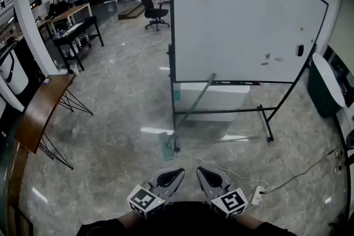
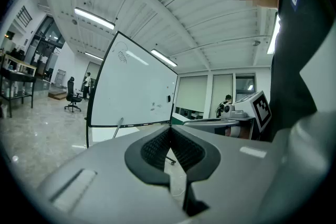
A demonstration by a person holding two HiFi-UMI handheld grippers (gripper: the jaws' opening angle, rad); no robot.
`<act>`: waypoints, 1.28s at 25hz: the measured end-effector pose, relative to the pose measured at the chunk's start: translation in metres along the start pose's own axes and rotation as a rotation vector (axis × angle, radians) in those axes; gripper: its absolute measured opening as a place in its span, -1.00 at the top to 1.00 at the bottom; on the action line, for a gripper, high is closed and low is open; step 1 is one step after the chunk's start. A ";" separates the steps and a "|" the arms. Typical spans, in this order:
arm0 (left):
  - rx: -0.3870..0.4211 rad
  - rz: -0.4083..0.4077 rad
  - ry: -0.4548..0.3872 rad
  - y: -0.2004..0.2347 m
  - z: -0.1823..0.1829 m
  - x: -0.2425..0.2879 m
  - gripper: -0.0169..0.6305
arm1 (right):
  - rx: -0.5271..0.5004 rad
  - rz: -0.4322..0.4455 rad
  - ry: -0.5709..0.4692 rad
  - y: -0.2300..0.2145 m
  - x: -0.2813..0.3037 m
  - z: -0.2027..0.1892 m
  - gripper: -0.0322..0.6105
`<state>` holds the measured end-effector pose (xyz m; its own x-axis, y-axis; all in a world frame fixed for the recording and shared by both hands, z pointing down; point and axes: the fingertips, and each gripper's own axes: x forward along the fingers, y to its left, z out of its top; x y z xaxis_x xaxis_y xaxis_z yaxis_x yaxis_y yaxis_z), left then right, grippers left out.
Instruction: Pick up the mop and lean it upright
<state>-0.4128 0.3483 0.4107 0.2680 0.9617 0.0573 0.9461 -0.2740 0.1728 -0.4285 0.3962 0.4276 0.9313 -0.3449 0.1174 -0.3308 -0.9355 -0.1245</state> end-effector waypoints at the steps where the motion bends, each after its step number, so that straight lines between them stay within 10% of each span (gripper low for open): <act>1: 0.004 -0.002 0.004 0.001 -0.002 -0.002 0.89 | -0.004 0.001 0.002 0.002 0.001 0.000 0.89; 32: 0.009 0.191 -0.032 0.113 0.000 -0.124 0.82 | 0.031 -0.049 0.060 0.053 0.088 -0.002 0.74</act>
<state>-0.3392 0.1976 0.4236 0.4482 0.8921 0.0571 0.8790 -0.4515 0.1533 -0.3645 0.3158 0.4327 0.9351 -0.3038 0.1824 -0.2793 -0.9487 -0.1480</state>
